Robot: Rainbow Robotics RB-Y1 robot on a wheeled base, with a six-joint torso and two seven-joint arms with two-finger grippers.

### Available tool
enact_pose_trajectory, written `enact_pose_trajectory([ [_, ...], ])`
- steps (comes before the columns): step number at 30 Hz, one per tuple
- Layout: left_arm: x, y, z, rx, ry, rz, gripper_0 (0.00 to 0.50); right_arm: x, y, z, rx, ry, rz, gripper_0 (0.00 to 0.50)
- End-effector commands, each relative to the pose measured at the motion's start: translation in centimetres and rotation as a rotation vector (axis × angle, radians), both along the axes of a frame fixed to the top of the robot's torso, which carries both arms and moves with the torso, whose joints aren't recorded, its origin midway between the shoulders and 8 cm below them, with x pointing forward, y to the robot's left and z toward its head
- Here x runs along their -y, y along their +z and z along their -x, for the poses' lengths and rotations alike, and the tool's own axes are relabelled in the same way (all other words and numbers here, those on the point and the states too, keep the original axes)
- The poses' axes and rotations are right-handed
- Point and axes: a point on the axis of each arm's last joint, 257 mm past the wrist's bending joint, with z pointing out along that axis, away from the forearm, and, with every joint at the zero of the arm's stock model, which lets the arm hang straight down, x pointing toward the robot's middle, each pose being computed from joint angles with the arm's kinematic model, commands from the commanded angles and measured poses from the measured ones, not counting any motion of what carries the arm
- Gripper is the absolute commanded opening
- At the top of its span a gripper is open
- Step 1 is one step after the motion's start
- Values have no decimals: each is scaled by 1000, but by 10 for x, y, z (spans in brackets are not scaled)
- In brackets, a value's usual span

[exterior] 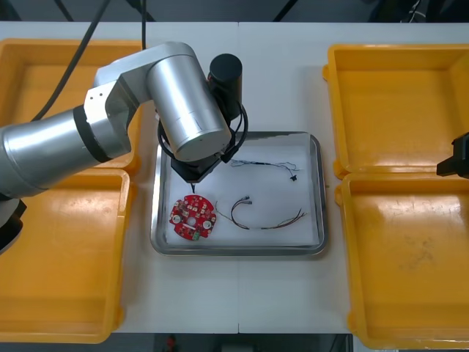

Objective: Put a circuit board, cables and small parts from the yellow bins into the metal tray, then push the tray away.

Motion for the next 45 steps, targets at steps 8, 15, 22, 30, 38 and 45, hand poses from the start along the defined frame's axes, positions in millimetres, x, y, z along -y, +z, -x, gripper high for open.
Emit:
enact_pose_trajectory([
  [8, 34, -35, 2, -9, -82, -42, 0, 11, 14, 3, 28, -3, 37, 500],
  [15, 30, -42, 3, -33, -68, -46, 2, 11, 14, 3, 28, -3, 37, 500],
  [22, 26, -48, 4, -42, -69, -48, 168, 11, 14, 3, 28, -3, 37, 500],
  [30, 17, -41, -2, -23, -73, -57, 437, 11, 14, 3, 28, -3, 37, 500],
  [38, 0, 20, 6, -51, -78, -11, 500, 11, 14, 3, 28, -3, 37, 500],
  [45, -40, 90, 15, -107, -114, 22, 500, -7, 11, 2, 25, 64, 62, 500],
])
